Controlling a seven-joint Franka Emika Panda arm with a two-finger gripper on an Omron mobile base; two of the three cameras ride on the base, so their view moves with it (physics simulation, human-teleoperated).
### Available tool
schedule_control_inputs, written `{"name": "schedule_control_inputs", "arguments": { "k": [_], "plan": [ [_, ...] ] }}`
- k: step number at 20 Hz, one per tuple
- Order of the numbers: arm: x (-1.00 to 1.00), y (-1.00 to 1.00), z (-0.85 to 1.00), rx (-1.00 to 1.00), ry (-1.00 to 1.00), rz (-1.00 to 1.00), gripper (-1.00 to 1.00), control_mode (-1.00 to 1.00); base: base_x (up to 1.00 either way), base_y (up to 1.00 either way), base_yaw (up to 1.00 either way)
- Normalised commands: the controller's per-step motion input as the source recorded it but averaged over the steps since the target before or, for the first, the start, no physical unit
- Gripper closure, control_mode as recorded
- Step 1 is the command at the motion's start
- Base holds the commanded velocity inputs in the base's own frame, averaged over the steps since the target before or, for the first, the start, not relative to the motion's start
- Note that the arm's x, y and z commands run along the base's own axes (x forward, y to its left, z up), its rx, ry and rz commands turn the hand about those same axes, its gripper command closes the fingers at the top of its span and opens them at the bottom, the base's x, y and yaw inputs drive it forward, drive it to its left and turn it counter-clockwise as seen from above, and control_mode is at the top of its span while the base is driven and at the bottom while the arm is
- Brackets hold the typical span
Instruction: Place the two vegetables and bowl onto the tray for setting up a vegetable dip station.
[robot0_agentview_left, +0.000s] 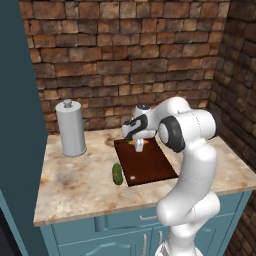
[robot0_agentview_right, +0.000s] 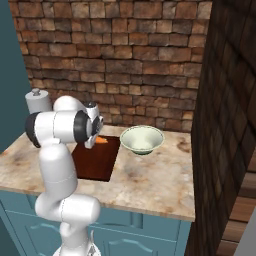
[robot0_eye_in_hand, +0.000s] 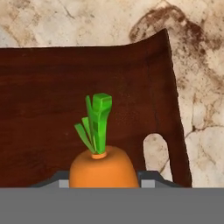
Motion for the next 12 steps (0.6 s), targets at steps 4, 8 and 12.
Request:
{"name": "schedule_control_inputs", "arguments": {
  "k": [4, 8, 12],
  "plan": [
    [0.14, 0.00, -0.16, 0.00, 0.00, 0.01, -1.00, -1.00, 0.00, 0.00, 0.00],
    [0.11, 0.00, -0.07, 0.00, 0.00, 0.01, -1.00, -1.00, 0.00, 0.00, 0.00],
    [0.06, 0.00, 0.00, 0.00, 0.00, 0.01, -1.00, -1.00, 0.00, 0.00, 0.00]
  ]
}}
